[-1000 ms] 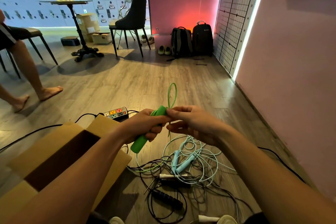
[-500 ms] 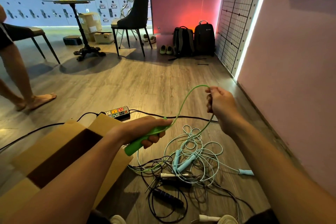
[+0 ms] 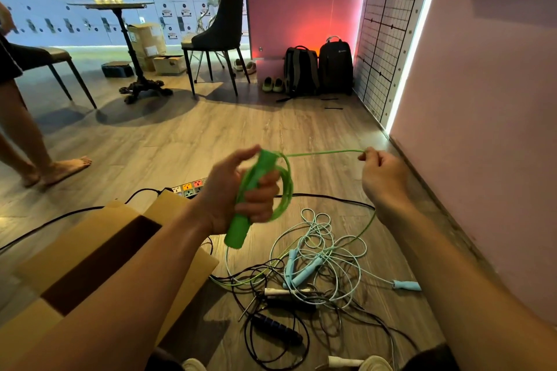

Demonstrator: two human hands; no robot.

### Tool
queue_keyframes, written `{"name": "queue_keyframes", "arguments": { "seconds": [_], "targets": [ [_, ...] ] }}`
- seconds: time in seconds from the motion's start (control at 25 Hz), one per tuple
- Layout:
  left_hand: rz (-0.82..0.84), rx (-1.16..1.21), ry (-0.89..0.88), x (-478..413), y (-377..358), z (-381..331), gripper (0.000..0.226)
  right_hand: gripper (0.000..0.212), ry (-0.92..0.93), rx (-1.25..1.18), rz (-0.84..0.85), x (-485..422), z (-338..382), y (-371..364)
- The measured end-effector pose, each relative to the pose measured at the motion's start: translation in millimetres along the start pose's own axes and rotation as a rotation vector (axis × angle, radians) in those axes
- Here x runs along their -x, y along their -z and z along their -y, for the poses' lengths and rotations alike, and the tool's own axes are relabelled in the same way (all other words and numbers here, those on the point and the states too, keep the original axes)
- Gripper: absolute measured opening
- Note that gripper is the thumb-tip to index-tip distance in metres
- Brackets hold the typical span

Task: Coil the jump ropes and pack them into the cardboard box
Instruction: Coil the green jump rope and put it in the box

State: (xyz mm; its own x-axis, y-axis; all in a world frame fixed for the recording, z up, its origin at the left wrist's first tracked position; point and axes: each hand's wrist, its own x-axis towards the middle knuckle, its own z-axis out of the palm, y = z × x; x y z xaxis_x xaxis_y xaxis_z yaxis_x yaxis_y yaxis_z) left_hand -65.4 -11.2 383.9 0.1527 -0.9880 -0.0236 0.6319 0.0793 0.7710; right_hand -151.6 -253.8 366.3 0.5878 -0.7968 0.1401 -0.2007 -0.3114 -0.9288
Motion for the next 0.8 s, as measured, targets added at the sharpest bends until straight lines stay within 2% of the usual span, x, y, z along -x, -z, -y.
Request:
{"name": "queue_keyframes", "arguments": {
  "seconds": [0.08, 0.12, 0.2, 0.28, 0.32, 0.4, 0.48, 0.56, 0.64, 0.8],
  "targets": [
    [0.037, 0.26, -0.294, 2, 2, -8, 0.039, 0.033, 0.104, 0.102, 0.175, 9, 1, -4],
    [-0.027, 0.329, -0.449, 3, 4, -10, 0.037, 0.034, 0.152, 0.139, 0.282, 15, 4, -6],
    [-0.247, 0.378, -0.717, 5, 14, -12, 0.031, 0.037, 0.216, 0.242, 0.567, 26, 12, -8],
    [-0.504, 0.393, -0.904, 6, 27, -15, 0.03, 0.036, 0.22, 0.334, 0.853, 35, 15, -10],
    [-0.626, 0.401, -0.964, 7, 35, -16, 0.031, 0.036, 0.211, 0.344, 0.946, 38, 16, -12],
    [-0.822, 0.318, -1.002, 11, 50, -17, 0.032, 0.036, 0.21, 0.254, 1.027, 41, 19, -12],
    [-1.01, -0.089, -0.899, 16, 62, -14, 0.03, 0.033, 0.223, 0.02, 1.005, 41, 26, -9],
    [-1.067, -0.576, -0.674, 17, 66, -5, 0.03, 0.03, 0.219, -0.286, 0.927, 38, 32, -4],
    [-0.961, -0.811, -0.413, 11, 57, 5, 0.034, 0.028, 0.203, -0.5, 0.829, 34, 34, -2],
    [-0.631, -0.937, 0.048, -3, 26, 16, 0.052, 0.027, 0.148, -0.602, 0.645, 29, 30, -8]
  ]
}}
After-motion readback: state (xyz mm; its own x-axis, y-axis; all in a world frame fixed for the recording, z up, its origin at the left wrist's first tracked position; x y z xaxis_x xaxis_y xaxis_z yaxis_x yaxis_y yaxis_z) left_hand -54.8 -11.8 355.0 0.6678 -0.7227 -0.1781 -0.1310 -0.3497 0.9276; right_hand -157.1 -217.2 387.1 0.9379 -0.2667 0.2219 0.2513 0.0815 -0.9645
